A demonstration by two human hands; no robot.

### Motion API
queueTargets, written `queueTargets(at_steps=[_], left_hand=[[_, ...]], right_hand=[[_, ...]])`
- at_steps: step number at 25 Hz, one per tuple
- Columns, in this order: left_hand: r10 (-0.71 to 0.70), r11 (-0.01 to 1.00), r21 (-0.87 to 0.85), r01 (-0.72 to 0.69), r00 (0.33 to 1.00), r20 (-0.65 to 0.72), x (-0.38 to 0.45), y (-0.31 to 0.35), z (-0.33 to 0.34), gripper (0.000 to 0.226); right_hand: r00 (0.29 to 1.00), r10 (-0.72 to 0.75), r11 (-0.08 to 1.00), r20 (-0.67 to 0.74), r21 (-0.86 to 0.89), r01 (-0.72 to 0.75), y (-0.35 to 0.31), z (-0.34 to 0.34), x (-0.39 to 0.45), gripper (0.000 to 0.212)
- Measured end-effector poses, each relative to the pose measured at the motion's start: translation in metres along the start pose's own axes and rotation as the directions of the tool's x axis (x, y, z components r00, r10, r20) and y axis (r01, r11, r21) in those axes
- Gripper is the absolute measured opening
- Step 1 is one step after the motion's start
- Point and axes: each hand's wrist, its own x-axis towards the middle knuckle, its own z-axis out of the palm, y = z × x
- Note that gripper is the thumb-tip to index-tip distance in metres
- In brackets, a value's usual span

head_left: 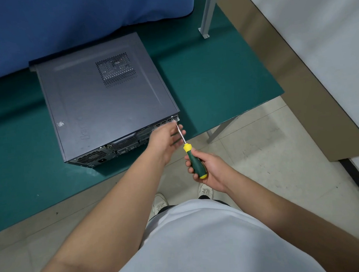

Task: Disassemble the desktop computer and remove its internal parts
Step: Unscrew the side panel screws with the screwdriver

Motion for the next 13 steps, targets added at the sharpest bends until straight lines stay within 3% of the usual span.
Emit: queueTargets(at_steps=[4,9,13], left_hand=[[0.001,0.993,-0.118,-0.024,0.981,-0.195,0.009,0.008,0.018,0.014],[0.029,0.991,-0.118,-0.059,0.969,-0.245,0.01,0.007,0.023,0.016],[0.035,0.991,-0.115,-0.066,0.967,-0.253,0.009,0.006,0.027,0.015]], right_hand=[[0.997,-0.065,0.997,-0.038,-0.031,0.063,-0.005,0.003,-0.004,0.026],[0.999,-0.03,0.999,0.012,-0.011,0.03,-0.004,0.006,-0.004,0.034],[0.993,-0.112,0.992,-0.045,-0.069,0.109,-0.002,0.003,-0.003,0.02]])
